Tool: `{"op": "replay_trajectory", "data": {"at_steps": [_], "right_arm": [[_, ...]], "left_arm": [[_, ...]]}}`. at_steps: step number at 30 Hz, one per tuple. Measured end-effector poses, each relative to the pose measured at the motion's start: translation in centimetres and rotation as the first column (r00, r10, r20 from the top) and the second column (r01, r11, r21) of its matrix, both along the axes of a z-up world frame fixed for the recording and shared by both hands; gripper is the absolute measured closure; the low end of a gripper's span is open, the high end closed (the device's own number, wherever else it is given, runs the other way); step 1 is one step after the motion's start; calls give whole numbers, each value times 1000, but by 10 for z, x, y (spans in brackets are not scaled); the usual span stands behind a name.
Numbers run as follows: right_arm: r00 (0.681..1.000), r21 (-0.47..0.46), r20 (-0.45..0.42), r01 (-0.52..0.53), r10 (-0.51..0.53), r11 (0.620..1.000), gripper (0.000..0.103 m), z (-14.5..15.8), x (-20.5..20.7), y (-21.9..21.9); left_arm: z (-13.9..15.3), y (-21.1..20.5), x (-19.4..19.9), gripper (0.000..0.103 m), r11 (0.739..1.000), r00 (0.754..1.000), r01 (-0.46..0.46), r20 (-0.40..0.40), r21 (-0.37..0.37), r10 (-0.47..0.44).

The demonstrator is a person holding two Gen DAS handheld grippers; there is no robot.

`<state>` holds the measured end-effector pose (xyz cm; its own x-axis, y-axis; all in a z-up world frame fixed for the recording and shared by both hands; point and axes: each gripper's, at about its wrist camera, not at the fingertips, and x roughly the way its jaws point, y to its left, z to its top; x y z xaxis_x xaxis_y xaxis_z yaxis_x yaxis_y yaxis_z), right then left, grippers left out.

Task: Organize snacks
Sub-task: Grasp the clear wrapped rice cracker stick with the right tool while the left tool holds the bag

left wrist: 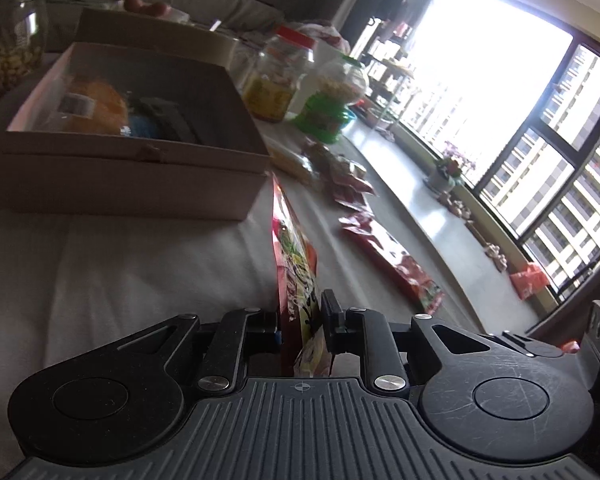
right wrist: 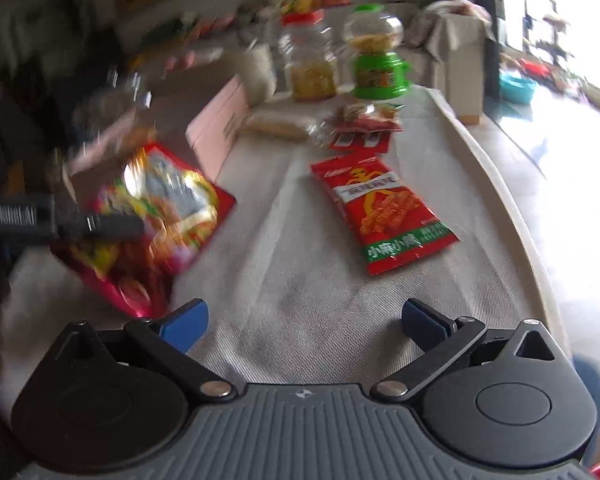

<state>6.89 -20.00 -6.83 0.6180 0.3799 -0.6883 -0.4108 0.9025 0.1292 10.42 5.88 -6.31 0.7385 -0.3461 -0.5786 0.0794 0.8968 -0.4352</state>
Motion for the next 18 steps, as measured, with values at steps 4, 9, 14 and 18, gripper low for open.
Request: {"op": "replay_trajectory", "data": {"at_steps": [4,9,14,18], "right_arm": [[977,-132,154,-129,149,983,9,26,15,32],[915,-239,265,-243,304,940,9,52,90,76],[948,-239,157,-234,275,942,23,29,190,108],[965,-245,69,-229,252,942,36,3,233,119]], "left_arm": [[-11,28,0,80,998,999,-34,4,-49,34],[-26,46,3,79,990,998,-54,28,-128,58],[-42,52,2,77,977,996,-56,54,-205,69],[-47,60,6,77,962,997,-55,31,-268,65]]}}
